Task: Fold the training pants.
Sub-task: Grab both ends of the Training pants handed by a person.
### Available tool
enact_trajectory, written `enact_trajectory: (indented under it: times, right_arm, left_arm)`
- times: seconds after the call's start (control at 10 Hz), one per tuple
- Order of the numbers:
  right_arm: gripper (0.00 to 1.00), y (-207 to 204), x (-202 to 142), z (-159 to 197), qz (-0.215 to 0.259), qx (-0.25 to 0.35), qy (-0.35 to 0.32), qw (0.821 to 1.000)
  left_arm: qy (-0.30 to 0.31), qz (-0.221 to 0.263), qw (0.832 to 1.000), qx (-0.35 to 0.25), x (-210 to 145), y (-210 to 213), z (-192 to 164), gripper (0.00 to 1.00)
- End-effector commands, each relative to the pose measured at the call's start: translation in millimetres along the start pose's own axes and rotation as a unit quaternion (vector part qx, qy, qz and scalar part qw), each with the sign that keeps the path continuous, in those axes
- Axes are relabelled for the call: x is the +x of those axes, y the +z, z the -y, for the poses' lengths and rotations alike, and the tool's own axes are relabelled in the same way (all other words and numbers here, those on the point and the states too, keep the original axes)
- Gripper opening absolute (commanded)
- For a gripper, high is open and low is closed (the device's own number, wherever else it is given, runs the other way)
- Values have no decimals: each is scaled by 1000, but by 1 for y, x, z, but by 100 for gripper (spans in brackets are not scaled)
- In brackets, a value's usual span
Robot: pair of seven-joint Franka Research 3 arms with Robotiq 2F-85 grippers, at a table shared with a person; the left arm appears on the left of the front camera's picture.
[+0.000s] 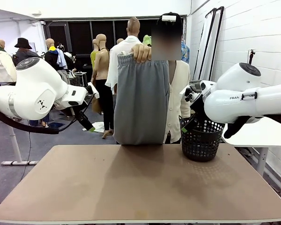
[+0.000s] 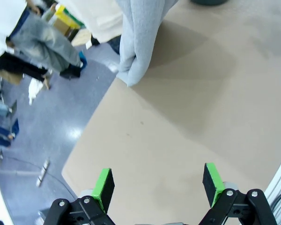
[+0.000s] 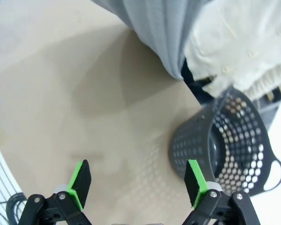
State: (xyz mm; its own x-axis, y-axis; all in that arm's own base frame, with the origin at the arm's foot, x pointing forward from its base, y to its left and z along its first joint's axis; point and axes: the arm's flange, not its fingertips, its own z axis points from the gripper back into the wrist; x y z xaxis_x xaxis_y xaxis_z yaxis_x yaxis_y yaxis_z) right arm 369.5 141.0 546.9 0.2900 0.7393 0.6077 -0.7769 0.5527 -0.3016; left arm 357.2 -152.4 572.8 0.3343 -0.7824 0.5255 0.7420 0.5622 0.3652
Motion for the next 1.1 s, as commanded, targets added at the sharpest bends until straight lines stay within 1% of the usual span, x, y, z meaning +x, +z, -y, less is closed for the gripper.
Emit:
enact_trajectory:
  times: [0.0,0.1,0.2,0.3,0.4,0.5,0.8,0.9,1.0]
  right_arm:
    - [100,-13,-9,16,46,65,45,996]
    - [100,-17,-9,17,52,82,62,993]
    - [100,-23,-7,18,57,90,79,991]
    - [100,-25,-5,18,54,89,84,991]
    - [100,-25,-2,17,45,71,80,993]
    - [100,-17,-8,6,51,75,73,993]
    - [100,-17,-8,6,51,75,73,993]
    - [100,-16,-5,8,47,67,75,994]
    - [100,-25,4,15,59,69,86,992]
  left_arm:
    - [-52,44,997,-27,-4,-8,-14,100]
    - [-66,51,996,-38,-4,-8,-15,100]
    - [-93,56,992,-58,-4,-9,-16,100]
    - [-114,53,989,-73,-4,-11,-15,100]
    - [-109,38,991,-67,-1,-10,-15,100]
    - [-91,43,994,-42,-2,-9,-7,100]
    - [-91,43,994,-42,-2,-9,-7,100]
    - [-101,39,993,-47,-2,-10,-6,100]
    - [-109,37,992,-43,3,-18,-19,100]
